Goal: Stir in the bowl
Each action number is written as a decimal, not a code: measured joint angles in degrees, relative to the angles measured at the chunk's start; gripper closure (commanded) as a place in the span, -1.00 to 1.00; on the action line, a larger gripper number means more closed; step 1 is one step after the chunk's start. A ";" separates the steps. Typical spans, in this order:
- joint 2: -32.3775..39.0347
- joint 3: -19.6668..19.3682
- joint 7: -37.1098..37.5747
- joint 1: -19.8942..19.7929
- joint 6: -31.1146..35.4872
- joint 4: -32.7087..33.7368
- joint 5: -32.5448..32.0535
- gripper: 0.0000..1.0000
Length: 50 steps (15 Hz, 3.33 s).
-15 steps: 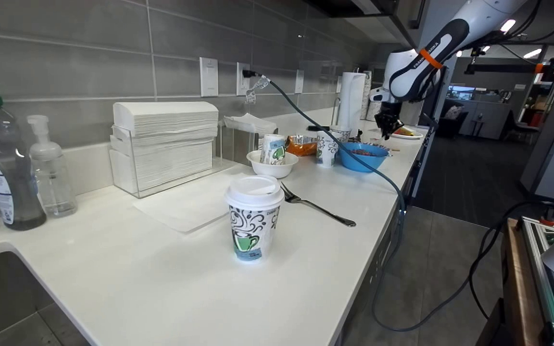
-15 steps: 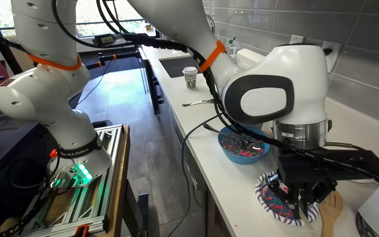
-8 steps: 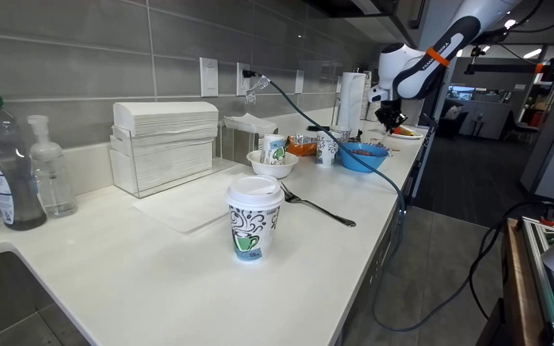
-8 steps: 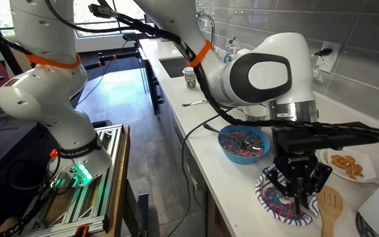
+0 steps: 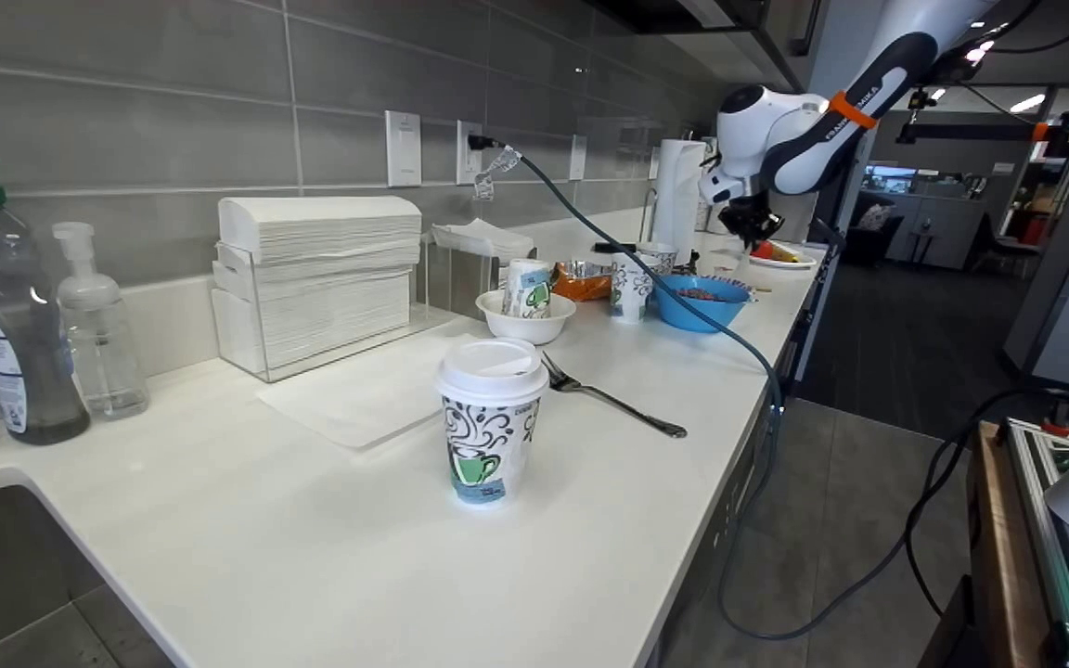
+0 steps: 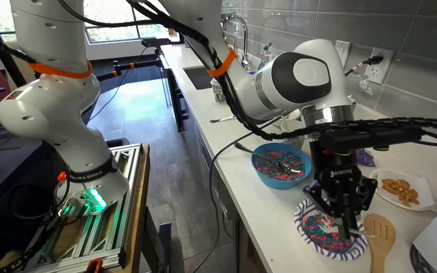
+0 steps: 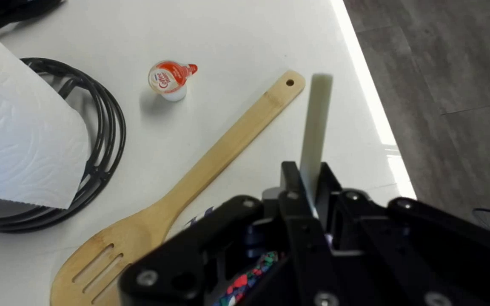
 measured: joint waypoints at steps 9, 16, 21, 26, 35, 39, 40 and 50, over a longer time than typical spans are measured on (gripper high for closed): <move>-5.83 6.72 -2.05 -2.72 2.99 -0.32 17.91 0.94; -7.82 7.96 -2.19 -1.36 6.75 0.73 19.74 0.94; -7.24 9.67 -9.77 -1.60 8.16 0.70 30.80 0.94; -7.12 10.22 -13.60 -1.61 8.16 0.70 36.13 0.75; -7.12 10.23 -13.73 -1.64 8.16 0.70 36.31 0.94; -7.09 10.22 -13.74 -1.12 8.02 1.21 36.05 0.94; -6.98 10.23 -13.79 -0.84 7.70 1.61 35.93 0.94; -3.89 9.65 -13.06 1.82 -5.84 9.24 28.25 0.94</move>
